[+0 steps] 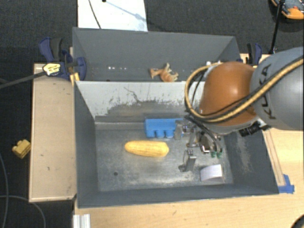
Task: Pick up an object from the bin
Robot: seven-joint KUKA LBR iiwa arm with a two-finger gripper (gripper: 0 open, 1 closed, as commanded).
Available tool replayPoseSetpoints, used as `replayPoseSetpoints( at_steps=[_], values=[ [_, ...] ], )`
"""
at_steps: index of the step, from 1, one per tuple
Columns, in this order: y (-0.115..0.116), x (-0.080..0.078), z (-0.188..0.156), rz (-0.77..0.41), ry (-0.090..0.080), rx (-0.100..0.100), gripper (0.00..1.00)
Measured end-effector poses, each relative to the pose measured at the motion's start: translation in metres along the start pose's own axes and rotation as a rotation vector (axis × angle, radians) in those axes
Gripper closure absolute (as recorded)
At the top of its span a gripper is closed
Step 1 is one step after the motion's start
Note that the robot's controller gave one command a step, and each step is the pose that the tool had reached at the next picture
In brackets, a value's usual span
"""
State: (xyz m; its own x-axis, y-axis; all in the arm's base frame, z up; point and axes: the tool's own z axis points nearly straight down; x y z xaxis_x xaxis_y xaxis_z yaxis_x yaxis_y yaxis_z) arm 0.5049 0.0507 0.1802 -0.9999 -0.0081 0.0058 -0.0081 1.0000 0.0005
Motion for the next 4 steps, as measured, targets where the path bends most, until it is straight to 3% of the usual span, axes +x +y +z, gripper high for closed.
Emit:
replayPoseSetpoints(
  at_steps=[1,2,3,4],
  values=[
    [0.0,-0.002,-0.004,0.002,-0.008,0.0,0.0],
    [0.039,-0.028,0.061,-0.017,-0.014,-0.001,0.0],
    [0.055,-0.032,0.072,-0.009,-0.004,0.0,0.0],
    [0.06,-0.039,0.059,-0.032,-0.012,-0.001,0.0]
  ],
)
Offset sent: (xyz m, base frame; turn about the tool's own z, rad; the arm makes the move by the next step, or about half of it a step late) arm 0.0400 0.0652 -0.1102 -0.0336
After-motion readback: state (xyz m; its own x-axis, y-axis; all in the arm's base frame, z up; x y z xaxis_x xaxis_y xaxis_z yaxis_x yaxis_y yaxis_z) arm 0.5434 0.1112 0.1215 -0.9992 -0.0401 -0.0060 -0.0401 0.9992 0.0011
